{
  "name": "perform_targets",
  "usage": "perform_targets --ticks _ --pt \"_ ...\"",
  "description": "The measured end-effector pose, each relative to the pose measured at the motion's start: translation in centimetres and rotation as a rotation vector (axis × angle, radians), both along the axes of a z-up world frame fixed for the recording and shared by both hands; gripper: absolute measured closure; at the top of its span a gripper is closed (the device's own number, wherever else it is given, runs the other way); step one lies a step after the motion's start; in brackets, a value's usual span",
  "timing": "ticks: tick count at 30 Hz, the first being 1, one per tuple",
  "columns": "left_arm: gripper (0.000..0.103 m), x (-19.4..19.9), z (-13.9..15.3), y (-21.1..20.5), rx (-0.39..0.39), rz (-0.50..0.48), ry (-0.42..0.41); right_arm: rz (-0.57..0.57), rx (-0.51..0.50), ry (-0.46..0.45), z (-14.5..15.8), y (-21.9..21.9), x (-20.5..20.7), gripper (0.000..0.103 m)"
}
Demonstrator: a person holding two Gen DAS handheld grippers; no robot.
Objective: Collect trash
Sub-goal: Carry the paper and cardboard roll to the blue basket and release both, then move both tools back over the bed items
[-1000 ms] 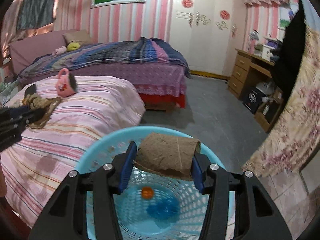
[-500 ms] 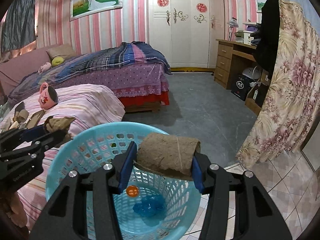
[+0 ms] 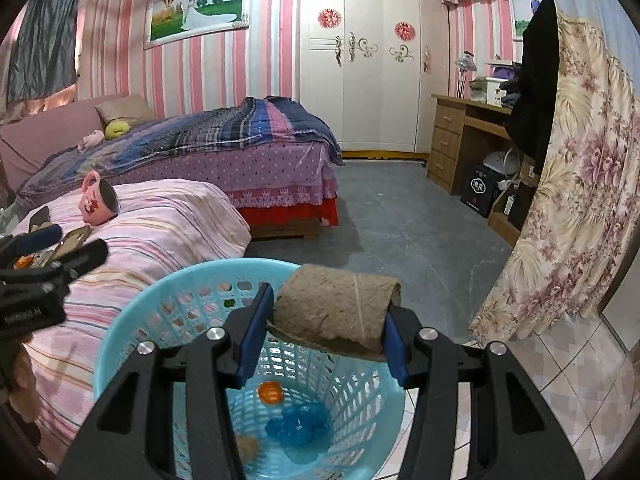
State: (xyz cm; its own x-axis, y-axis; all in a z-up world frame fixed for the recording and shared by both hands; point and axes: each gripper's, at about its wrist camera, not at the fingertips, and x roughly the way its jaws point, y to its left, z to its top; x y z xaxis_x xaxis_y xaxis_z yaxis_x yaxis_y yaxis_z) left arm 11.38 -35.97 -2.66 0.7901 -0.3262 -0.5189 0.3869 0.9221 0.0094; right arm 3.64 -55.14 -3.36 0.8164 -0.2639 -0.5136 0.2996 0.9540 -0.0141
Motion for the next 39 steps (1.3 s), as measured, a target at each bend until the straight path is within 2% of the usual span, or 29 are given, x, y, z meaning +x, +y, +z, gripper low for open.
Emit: perform_targets --ticks 6,10,15,25,30,39 --pt "0.006 0.9 0.4 3.0 0.008 0.052 0.000 0.008 -0.006 0.006 0.1 1.0 0.8 0.051" --pt "0.006 0.8 1.0 4.9 0.019 0.081 -0.023 -0.028 -0.027 -0.004 0.4 1.6 1.0 0.026" --pt "0.006 0.6 1.8 7.5 0.028 0.112 -0.054 -0.075 -0.025 -0.002 0.7 2.1 1.4 0.014" --pt "0.005 1.1 2.4 13.8 0.059 0.181 -0.056 -0.083 -0.005 -0.013 1.3 4.5 2.7 0.009" --pt "0.005 1.9 2.7 18.2 0.090 0.242 -0.067 -0.050 -0.019 -0.009 1.7 7.5 4.4 0.009" --pt "0.005 4.3 2.1 27.8 0.125 0.357 -0.036 0.031 -0.034 0.000 1.9 13.6 7.4 0.009"
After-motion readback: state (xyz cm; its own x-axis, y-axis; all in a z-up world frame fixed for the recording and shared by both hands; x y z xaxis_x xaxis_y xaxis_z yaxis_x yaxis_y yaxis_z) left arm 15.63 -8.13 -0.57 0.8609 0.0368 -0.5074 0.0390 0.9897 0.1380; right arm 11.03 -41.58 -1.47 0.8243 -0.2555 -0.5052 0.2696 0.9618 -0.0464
